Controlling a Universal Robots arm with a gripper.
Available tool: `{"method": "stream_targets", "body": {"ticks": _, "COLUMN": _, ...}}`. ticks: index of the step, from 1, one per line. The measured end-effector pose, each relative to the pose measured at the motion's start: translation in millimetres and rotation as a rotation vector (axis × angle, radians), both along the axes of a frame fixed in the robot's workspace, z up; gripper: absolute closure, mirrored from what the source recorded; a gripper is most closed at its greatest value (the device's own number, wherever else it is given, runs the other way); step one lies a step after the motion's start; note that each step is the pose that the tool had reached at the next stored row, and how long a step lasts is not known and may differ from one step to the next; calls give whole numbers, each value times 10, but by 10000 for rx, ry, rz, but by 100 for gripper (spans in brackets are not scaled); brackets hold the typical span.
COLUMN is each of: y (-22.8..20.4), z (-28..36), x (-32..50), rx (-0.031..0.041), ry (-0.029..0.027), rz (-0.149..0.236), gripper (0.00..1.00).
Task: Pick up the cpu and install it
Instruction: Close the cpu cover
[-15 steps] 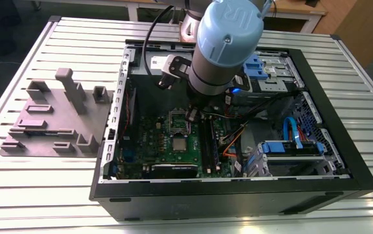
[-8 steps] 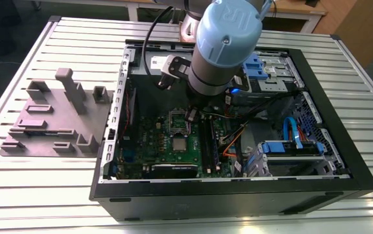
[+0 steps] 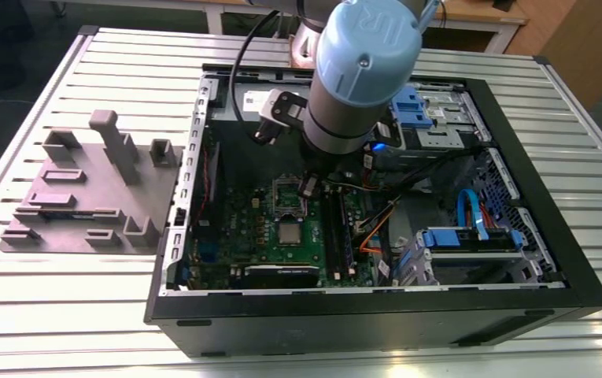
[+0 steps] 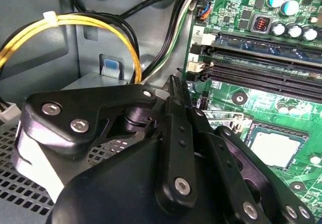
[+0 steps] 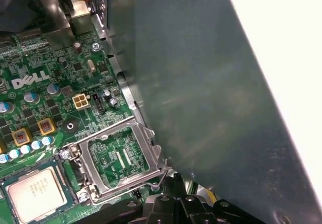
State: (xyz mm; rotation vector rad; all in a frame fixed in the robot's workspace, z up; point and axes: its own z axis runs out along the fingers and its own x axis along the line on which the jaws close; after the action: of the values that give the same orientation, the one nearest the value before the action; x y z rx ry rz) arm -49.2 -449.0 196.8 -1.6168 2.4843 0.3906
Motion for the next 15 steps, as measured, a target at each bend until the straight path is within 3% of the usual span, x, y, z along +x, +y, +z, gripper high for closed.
{"method": "stream_targets", "body": {"ticks": 5, "y": 0, "z": 2, "x": -3, "rx": -18, "ry": 30, "rz": -97, "gripper": 90}}
{"method": "stream_targets", "body": {"ticks": 15, "y": 1, "z": 31, "x": -4, "rx": -109, "ry": 157, "rz": -220, "gripper": 90}}
